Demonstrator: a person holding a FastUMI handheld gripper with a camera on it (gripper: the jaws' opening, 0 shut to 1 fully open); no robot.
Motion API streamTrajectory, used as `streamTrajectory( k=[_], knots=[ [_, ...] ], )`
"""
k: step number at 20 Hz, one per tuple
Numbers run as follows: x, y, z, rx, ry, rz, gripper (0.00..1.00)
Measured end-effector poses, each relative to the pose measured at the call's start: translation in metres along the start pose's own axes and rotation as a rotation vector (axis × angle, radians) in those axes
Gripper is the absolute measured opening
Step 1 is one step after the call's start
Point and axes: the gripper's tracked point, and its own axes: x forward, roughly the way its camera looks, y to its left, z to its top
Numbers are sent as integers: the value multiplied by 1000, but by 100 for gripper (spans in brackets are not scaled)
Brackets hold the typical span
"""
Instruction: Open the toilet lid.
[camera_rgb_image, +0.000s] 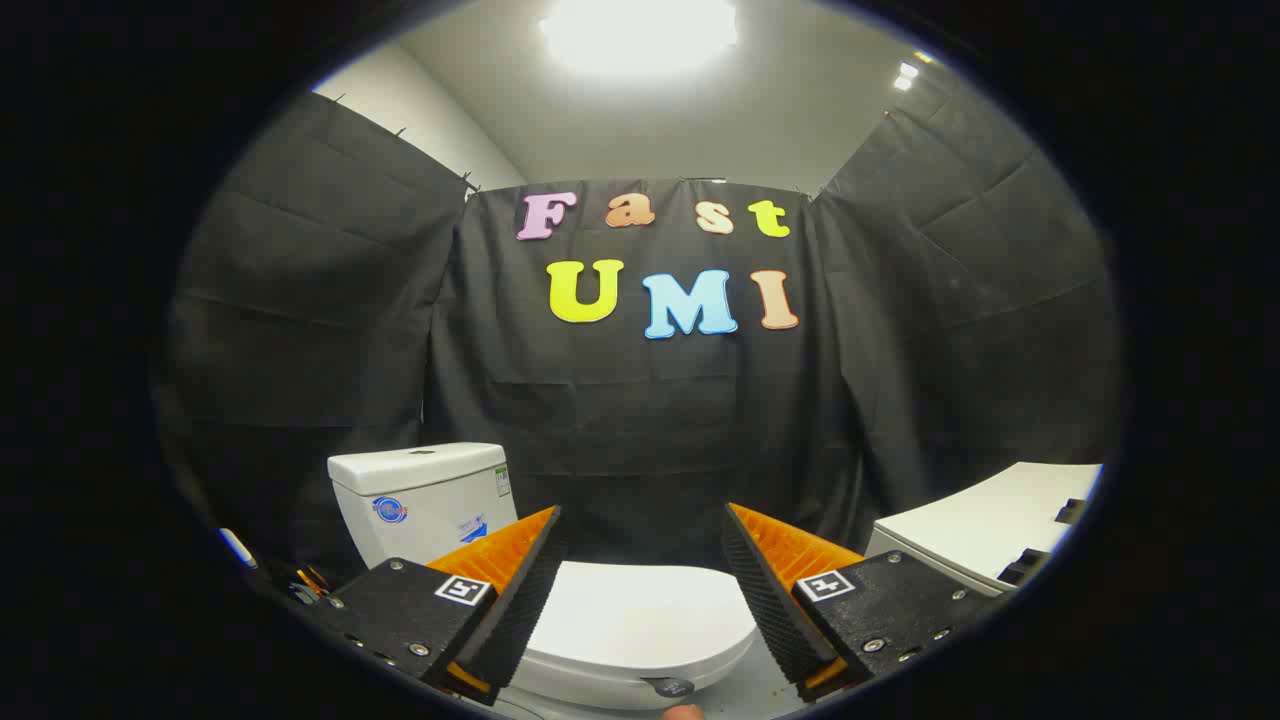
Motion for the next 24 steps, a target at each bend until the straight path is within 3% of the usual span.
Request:
streamTrajectory(
  k=[24],
  knots=[
    [2,-20,-23,15,41,-73,95]
  ],
)
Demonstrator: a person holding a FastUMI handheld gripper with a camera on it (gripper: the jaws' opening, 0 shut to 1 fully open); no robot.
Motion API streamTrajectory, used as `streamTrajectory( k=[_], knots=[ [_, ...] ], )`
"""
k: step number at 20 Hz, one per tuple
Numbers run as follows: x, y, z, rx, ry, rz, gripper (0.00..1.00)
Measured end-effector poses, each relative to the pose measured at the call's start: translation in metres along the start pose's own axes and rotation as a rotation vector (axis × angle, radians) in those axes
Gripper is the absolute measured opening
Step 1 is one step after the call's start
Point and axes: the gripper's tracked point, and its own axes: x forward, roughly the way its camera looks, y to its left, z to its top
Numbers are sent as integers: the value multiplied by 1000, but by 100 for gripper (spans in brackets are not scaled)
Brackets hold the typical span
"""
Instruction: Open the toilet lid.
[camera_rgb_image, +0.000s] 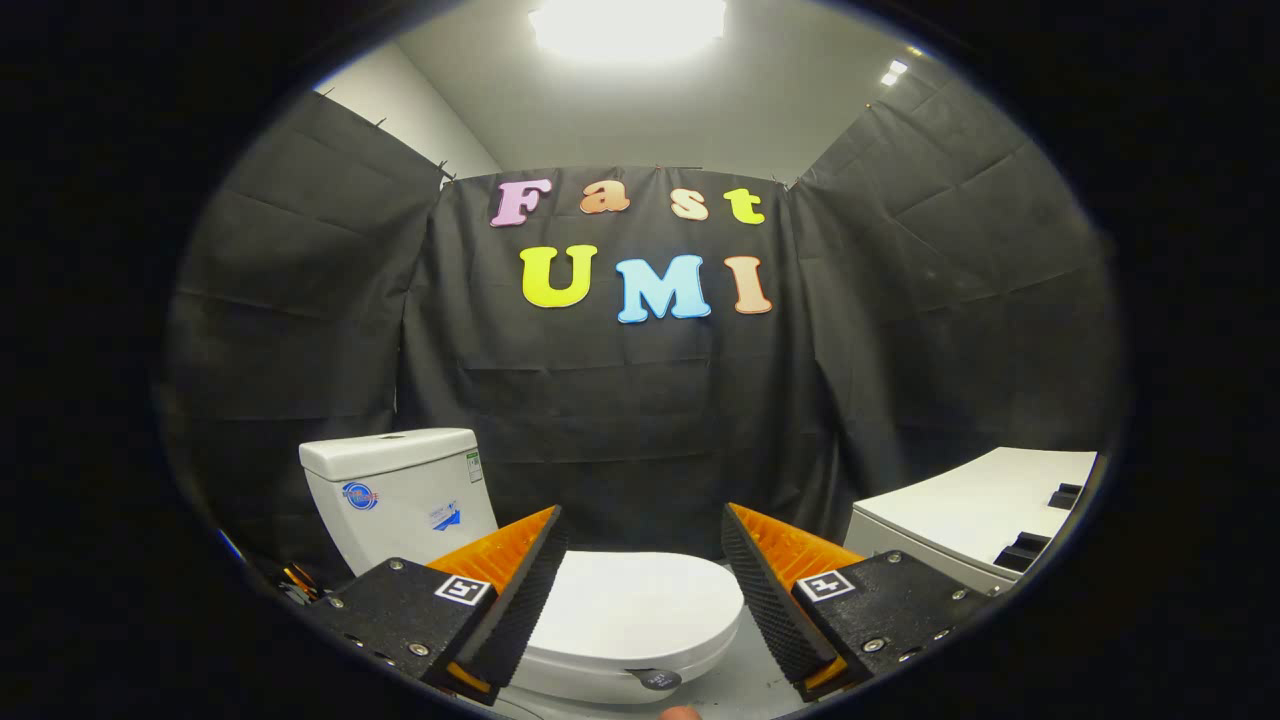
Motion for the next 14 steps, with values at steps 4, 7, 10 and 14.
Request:
streamTrajectory(
  k=[4,7,10,14],
  knots=[
    [1,4,-6,63,7,53,95],
    [10,-6,-19,128,34,43,95],
    [17,-18,-35,166,90,27,95],
    [27,-37,-50,225,134,-2,96]
  ],
)
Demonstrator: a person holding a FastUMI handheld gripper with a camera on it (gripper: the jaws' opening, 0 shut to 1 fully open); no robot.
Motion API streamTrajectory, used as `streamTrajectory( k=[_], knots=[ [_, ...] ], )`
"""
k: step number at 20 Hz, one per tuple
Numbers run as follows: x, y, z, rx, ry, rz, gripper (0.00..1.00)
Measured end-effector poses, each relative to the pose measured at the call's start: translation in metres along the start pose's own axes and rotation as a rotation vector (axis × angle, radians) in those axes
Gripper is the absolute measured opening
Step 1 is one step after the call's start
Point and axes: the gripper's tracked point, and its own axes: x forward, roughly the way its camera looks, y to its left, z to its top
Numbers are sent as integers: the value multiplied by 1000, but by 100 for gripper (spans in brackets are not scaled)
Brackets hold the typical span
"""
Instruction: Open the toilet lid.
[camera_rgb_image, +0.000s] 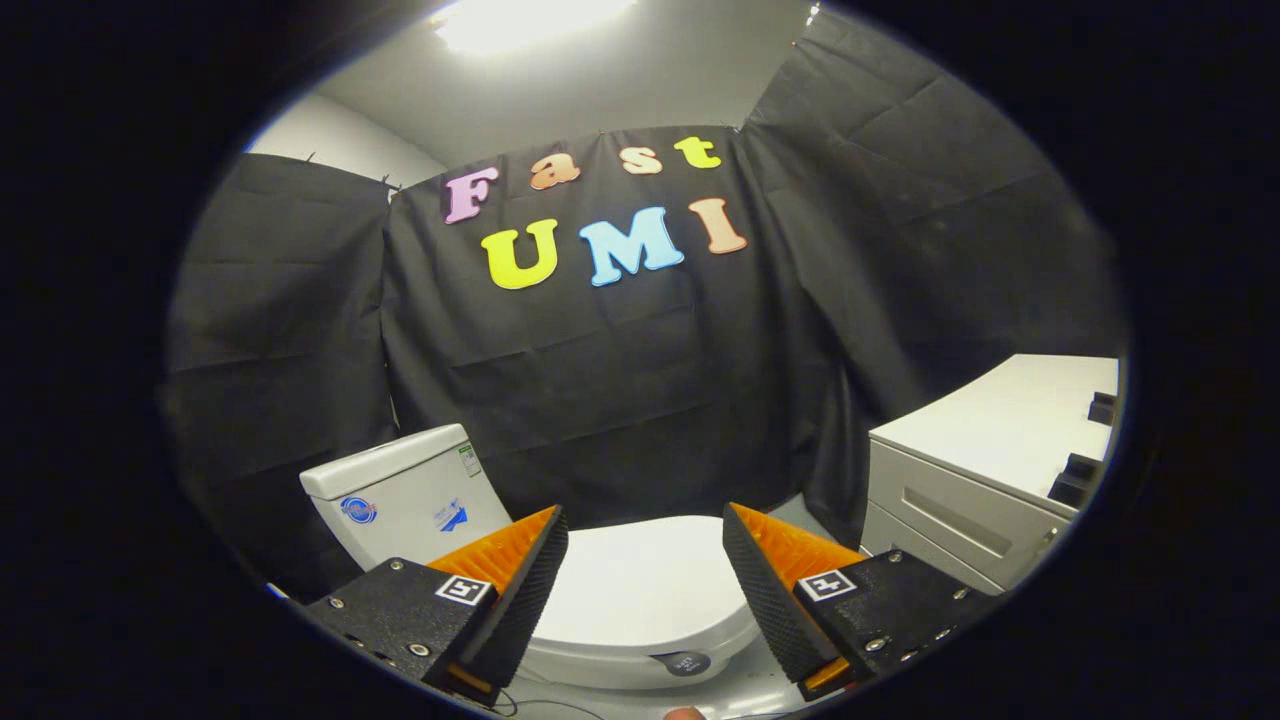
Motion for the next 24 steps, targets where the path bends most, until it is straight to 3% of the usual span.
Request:
streamTrajectory(
  k=[5,17,24],
  knots=[
    [15,-21,-12,137,56,9,96],
    [32,-82,-104,393,302,-55,95],
    [25,-68,-173,566,499,20,95]
  ],
)
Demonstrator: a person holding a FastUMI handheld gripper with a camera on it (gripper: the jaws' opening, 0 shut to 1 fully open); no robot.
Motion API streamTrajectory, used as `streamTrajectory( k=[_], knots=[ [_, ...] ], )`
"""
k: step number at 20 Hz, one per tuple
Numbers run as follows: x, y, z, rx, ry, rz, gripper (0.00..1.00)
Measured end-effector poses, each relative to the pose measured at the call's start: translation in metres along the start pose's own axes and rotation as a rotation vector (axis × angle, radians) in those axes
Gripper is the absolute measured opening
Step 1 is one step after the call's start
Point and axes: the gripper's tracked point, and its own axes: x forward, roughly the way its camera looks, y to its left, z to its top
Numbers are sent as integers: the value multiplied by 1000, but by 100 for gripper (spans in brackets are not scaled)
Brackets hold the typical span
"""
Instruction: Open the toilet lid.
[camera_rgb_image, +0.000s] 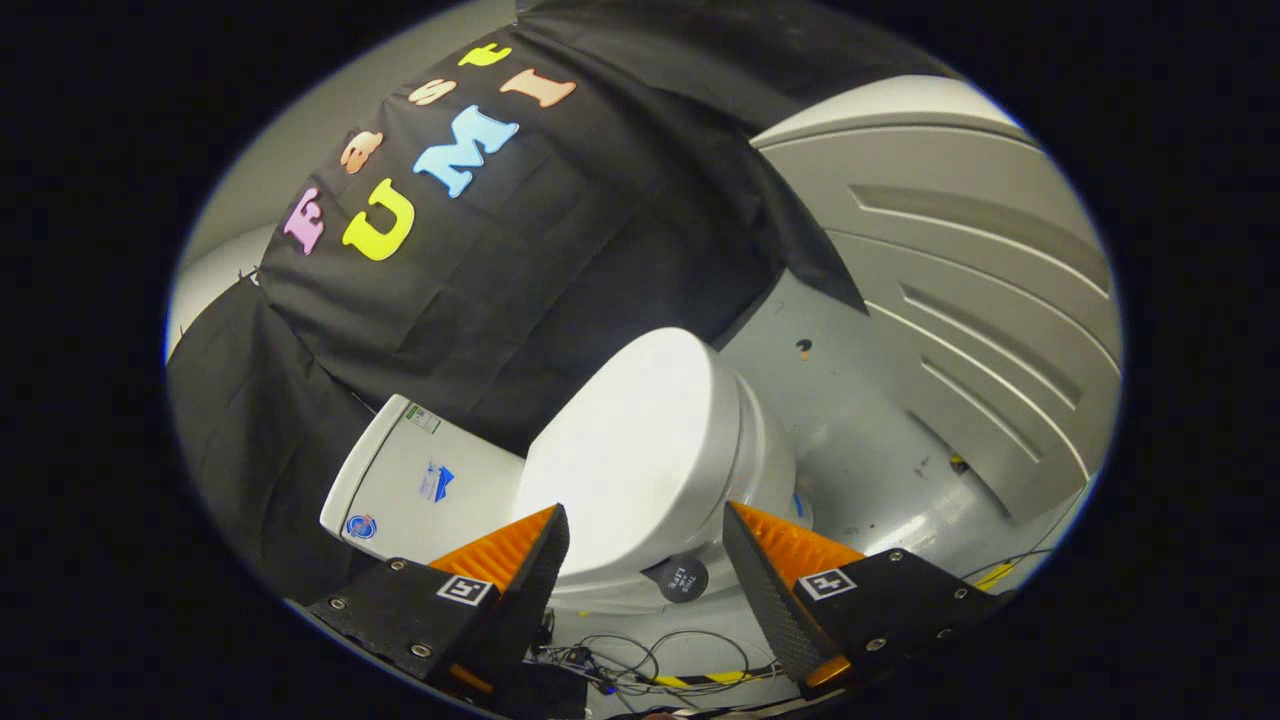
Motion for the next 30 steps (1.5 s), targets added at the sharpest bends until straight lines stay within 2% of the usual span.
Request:
streamTrajectory(
  k=[4,7,10,15,23,25,28,30],
  knots=[
    [18,-15,-26,63,90,-12,95],
    [25,-19,-46,118,156,10,95],
    [31,-13,-58,185,194,48,95],
    [44,-13,-72,242,235,57,94],
    [56,-15,-89,378,282,54,83],
    [58,-8,-94,405,296,78,77],
    [61,-13,-102,425,306,57,58],
    [62,-18,-103,446,306,39,42]
  ],
)
